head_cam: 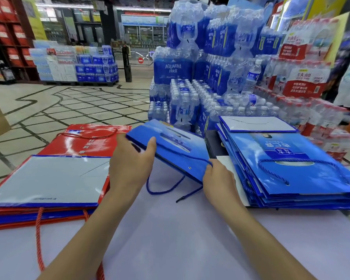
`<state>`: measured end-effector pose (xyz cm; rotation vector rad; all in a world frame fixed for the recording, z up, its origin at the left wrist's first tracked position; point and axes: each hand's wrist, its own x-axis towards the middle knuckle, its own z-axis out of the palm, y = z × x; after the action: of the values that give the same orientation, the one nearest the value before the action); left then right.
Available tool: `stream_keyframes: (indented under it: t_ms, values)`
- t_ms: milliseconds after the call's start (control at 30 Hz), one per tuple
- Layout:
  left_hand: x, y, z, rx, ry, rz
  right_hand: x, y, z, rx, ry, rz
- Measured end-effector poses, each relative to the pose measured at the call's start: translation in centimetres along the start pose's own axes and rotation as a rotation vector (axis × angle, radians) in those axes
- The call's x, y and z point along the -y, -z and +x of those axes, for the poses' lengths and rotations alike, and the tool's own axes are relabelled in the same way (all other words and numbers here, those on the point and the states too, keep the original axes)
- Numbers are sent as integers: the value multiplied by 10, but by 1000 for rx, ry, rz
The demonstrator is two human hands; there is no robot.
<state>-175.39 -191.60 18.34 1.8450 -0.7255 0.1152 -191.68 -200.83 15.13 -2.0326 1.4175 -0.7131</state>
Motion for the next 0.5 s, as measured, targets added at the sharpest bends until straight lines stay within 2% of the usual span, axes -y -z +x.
stream_keyframes:
  t_ms: [67, 100, 233, 300, 400, 433, 500]
  values:
    - [1, 2, 2, -27, 10, -46, 1, -2, -2, 0, 36, -70]
    - [3, 2, 2, -31, -32, 17, 0, -3, -2, -9, 57, -104]
    - [23, -11, 2, 67, -217, 549, -5, -4, 3, -53, 134, -267]
    - [27, -19, -2, 194, -336, 635, -6, -3, 2, 1, 166, -362]
    - [26, -30, -12, 540, -420, 436, -4, 0, -3, 81, 217, -505]
    - [26, -33, -14, 632, -455, 443, -4, 1, -4, 85, 234, -539]
    - [26, -37, -16, 685, -540, 529, -4, 1, -3, 101, 254, -587]
